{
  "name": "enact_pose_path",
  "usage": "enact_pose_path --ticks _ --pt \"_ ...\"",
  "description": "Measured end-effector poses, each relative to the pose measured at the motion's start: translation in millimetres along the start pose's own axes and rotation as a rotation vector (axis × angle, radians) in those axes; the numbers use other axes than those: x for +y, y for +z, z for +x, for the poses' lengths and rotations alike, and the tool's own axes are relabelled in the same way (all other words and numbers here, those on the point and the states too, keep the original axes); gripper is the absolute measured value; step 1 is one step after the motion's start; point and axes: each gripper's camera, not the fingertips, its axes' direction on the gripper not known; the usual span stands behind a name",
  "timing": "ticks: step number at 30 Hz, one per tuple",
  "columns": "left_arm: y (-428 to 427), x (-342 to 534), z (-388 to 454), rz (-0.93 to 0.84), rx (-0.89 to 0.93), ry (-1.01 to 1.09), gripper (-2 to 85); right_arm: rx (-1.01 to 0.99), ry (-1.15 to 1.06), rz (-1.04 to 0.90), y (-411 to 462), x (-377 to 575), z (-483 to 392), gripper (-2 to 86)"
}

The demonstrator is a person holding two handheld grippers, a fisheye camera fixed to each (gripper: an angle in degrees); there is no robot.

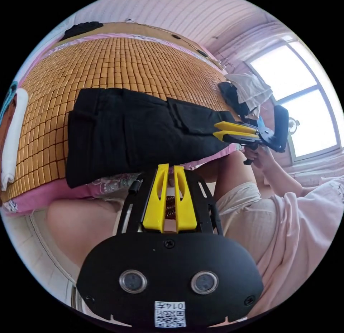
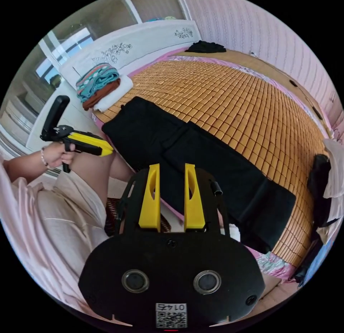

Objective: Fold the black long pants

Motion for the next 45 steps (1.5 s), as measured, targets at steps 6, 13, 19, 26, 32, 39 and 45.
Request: enact_pose_path --ticks 6,13,19,26,32,39,45 --pt "-3.0 -53.5 14.4 0.052 0.045 0.073 4.1 0.097 -0.036 -0.103 69.3 -39.8 -31.9 7.5" --pt "13.8 -122.0 25.3 -0.006 0.030 0.118 5.1 0.006 0.123 -0.111 90.0 -60.6 -14.3 -0.2" --pt "31.6 -148.4 16.3 -0.070 -0.040 0.067 4.6 -0.005 0.000 -0.150 122.1 -62.9 -37.4 12.3" --pt "37.7 -151.6 14.8 -0.115 -0.078 0.122 1.9 -0.014 0.084 -0.133 128.9 -72.5 -10.1 1.0" --pt "26.3 -148.7 15.5 -0.065 -0.070 0.123 1.2 -0.124 0.188 0.162 85.7 -84.9 8.4 0.1" --pt "7.8 -152.0 8.6 -0.068 0.007 0.074 1.8 -0.078 0.169 -0.127 186.0 -86.1 -1.9 0.9" --pt "-19.5 -154.0 4.6 -0.042 0.022 0.016 3.8 -0.119 0.175 -0.079 187.2 -62.9 14.0 2.3"
